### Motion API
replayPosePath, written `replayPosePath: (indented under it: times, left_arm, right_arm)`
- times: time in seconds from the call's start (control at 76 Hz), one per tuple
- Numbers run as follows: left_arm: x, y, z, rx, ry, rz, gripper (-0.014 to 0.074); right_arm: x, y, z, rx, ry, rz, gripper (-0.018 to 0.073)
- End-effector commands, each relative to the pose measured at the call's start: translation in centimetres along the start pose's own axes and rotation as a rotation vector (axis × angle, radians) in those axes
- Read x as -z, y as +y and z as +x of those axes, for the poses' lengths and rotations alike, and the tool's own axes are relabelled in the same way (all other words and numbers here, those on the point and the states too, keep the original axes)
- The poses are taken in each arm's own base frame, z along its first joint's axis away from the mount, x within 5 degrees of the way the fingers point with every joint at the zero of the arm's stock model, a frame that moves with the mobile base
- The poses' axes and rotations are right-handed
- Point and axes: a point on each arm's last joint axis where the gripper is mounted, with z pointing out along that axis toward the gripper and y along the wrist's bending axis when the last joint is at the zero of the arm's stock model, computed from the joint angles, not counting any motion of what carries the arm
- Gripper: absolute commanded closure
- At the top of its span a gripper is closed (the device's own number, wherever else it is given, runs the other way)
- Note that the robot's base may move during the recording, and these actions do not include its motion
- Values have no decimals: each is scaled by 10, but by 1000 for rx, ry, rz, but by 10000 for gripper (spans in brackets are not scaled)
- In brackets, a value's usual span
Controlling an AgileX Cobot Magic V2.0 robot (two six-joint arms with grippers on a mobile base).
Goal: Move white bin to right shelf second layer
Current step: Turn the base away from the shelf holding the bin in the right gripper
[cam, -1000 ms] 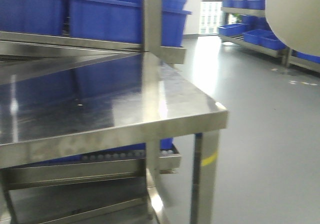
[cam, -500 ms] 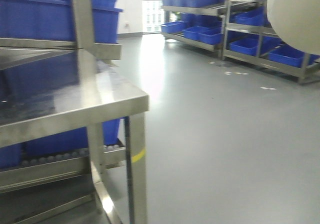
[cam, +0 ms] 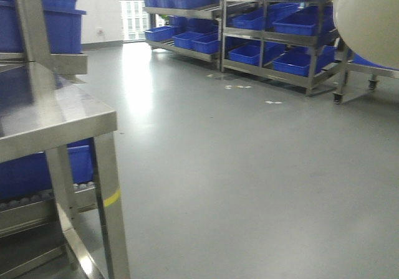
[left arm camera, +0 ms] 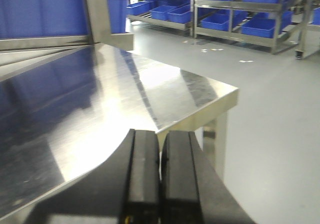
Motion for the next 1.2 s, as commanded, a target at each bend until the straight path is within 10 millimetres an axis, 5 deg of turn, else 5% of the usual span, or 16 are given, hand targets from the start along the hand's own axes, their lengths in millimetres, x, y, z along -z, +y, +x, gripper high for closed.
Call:
replayPosePath:
  times: [0.0, 1.184]
  left_arm:
    - [-1, 0, 4, 3, -63, 2, 512]
    - [-1, 0, 4, 3, -63, 2, 512]
  right_arm:
    - [6, 1, -19, -8, -133, -1, 511]
    - [6, 1, -19, -8, -133, -1, 511]
